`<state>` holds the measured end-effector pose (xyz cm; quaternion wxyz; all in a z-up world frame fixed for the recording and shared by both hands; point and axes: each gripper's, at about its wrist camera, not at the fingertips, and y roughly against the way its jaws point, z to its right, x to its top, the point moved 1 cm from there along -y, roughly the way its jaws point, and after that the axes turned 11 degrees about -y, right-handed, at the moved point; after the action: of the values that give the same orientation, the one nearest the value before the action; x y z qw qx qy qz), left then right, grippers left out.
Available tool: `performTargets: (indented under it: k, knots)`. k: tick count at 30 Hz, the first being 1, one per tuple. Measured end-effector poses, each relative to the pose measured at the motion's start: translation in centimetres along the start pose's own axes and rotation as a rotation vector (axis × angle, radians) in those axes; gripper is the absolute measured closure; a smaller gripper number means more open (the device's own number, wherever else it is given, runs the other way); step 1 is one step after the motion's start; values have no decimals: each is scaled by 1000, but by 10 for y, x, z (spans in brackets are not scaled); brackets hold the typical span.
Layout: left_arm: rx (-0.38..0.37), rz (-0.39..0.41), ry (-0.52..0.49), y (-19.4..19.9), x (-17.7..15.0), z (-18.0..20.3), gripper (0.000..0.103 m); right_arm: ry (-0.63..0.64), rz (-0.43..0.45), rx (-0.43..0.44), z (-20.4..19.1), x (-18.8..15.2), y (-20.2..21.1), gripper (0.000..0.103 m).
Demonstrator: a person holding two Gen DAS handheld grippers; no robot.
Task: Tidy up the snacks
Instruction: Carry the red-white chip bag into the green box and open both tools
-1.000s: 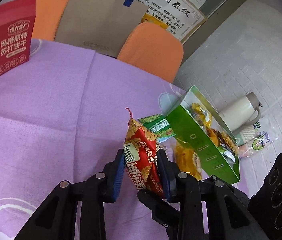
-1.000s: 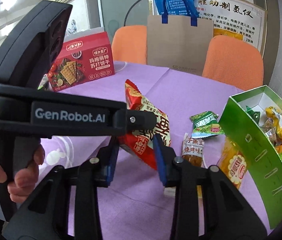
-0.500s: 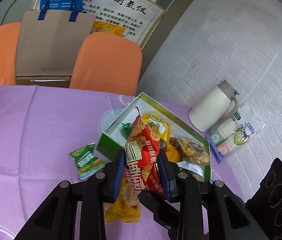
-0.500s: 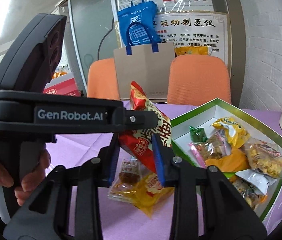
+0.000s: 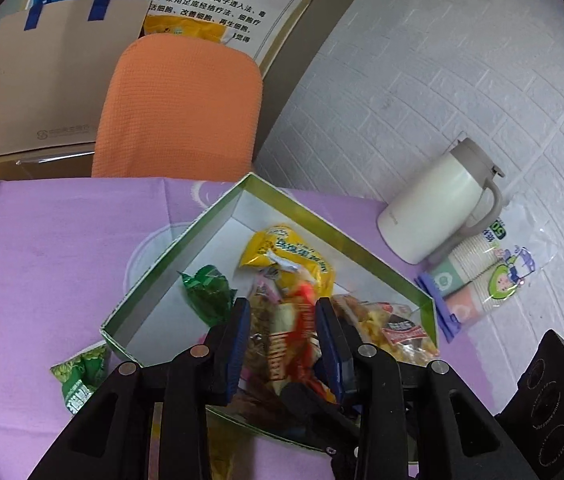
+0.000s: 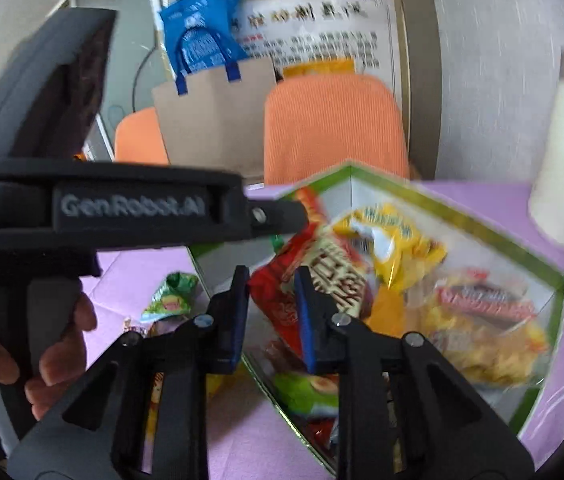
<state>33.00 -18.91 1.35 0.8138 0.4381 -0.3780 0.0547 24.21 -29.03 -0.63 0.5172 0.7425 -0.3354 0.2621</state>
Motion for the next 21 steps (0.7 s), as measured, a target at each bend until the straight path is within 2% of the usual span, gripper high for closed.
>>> performTargets:
  k: [1, 3, 8, 11, 16, 18, 19, 20, 21]
  knots:
    - [7, -8, 7, -2, -2, -3, 61, -3, 3, -8, 2, -1, -1, 74]
    - [23, -11, 19, 0, -7, -10, 47, 3, 7, -17, 2, -4, -2, 74]
    - [71, 3, 29, 16, -19, -24, 42, -17, 9, -4, 5, -10, 4, 74]
    - [111, 26, 22, 29, -23, -27, 31, -33, 30, -3, 7, -15, 9, 74]
    - [126, 52, 31, 48, -27, -29, 28, -63, -32, -10, 14, -8, -12, 71]
    - [138, 54, 19, 56, -30, -28, 28, -74, -70, -18, 16, -10, -17, 68]
    - [147, 57, 9, 61, -32, -27, 27, -74, -66, -7, 16, -12, -14, 62]
    - [159, 61, -1, 67, -35, -27, 24, -75, -50, 3, 16, -15, -8, 50]
    - [178, 67, -12, 73, -39, -27, 21, -76, -26, 13, 17, -18, 0, 44]
